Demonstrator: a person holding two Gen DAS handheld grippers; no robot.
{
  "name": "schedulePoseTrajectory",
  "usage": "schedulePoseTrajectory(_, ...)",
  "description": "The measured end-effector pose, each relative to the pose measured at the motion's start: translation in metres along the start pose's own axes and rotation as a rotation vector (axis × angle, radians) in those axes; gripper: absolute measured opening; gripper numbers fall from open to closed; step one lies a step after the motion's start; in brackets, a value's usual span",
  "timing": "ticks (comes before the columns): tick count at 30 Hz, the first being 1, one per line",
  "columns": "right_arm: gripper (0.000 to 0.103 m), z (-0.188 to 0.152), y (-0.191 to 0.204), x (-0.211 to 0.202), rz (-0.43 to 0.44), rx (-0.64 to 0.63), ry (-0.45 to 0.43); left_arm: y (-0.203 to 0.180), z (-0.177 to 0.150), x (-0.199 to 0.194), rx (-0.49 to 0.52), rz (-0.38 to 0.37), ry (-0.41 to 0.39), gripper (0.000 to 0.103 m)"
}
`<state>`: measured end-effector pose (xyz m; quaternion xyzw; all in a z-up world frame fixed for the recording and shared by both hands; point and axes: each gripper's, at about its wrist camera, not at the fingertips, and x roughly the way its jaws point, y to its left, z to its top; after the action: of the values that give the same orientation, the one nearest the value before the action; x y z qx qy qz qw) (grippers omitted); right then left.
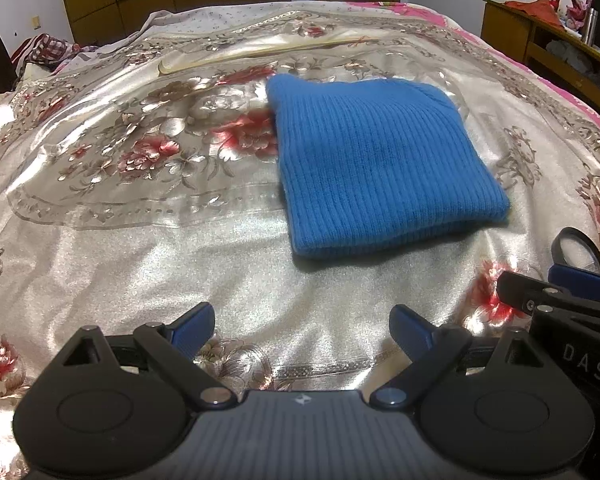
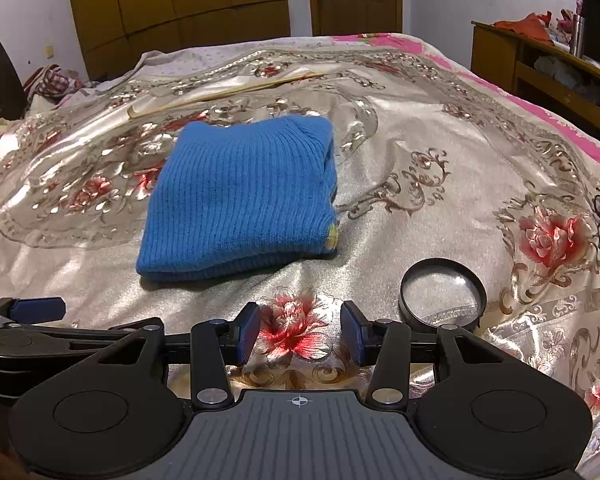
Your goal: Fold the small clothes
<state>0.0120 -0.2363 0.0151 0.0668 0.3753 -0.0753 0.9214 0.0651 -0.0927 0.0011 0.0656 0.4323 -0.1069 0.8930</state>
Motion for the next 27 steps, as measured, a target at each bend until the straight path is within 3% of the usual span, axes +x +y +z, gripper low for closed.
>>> schedulePoseTrajectory(27,0.044,-0.0008,-0.0024,0.0006,-0.002,0.015,0.005,-0.0032,0.0,-0.0017,0.008,0.009,-0.001,0.093)
